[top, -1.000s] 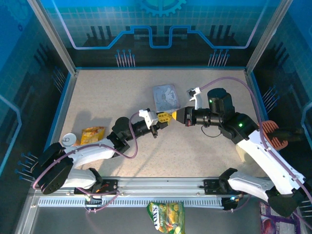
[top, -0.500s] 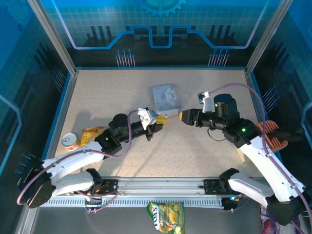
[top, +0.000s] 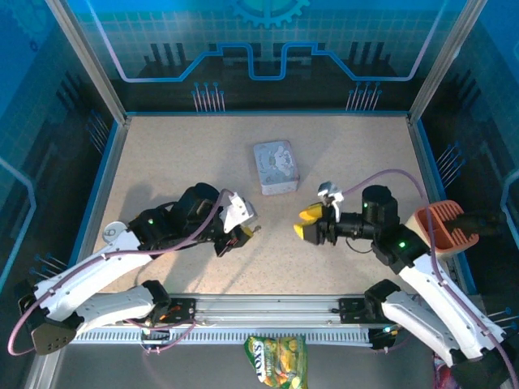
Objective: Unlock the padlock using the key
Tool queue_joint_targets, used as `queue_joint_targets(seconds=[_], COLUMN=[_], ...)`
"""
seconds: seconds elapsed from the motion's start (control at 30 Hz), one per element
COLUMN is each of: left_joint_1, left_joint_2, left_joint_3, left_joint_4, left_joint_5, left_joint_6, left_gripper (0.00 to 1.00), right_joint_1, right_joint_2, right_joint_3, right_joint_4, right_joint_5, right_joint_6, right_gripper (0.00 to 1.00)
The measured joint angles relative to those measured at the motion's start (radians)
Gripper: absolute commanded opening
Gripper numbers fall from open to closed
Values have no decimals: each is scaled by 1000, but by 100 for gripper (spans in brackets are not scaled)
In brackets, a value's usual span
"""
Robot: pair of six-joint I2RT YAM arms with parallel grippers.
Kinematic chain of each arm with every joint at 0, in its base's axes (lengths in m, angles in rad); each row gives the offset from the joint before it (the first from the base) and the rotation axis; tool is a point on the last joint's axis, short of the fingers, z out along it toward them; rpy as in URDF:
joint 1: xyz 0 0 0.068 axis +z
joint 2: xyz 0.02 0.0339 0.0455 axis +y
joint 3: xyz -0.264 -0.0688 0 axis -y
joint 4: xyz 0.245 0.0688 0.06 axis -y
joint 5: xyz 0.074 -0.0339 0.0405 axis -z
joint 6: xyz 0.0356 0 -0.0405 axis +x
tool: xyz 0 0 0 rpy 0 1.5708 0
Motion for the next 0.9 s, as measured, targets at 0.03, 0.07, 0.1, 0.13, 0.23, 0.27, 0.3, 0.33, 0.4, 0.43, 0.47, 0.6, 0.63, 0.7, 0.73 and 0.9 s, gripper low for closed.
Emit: queue_joint_targets(seconds=[0.03,0.07,0.1,0.13,0.23,0.27,0.3,0.33,0.4,0.43,0.47,0.6,0.63,0.7,0.73,0.9], left_joint_1=[0,0,0,0,0,0,0,0,0,0,0,0,0,0,0,0], left_joint_2=[1,3,6,10,29,37,47,55,68,72,73,73,73,73,73,73], left_joint_3=[15,32,45,55,75,78,82,84,89,92,93,97,97,97,97,97], left_joint_4=[-38,-77,-106,-123,-161,-168,-177,-182,-193,-196,-198,-201,-201,-201,-200,-183], left_joint_5=[18,40,60,76,127,141,154,163,175,180,182,185,185,185,185,184], left_joint_6=[16,34,47,61,91,98,109,116,129,137,140,148,148,148,148,148], left_gripper=[0,0,0,0,0,0,0,0,0,0,0,0,0,0,0,0], right_joint_1=[41,77,114,141,223,248,268,281,297,298,300,302,303,309,314,329], right_joint_2=[0,0,5,13,41,54,69,85,119,134,150,201,212,231,240,262], right_joint_3=[-5,-11,-16,-18,-19,-19,-19,-19,-18,-18,-17,-14,-14,-14,-14,-14], right_joint_4=[10,21,32,40,67,78,91,101,129,144,159,220,240,267,278,322], right_joint_5=[-15,-25,-34,-40,-40,-39,-36,-31,-12,-3,14,47,47,48,47,46], right_joint_6=[-36,-66,-97,-119,-182,-197,-206,-214,-218,-216,-210,-172,-163,-150,-144,-118], right_gripper=[52,53,53,53,52,52,51,49,44,41,38,38,38,37,37,32])
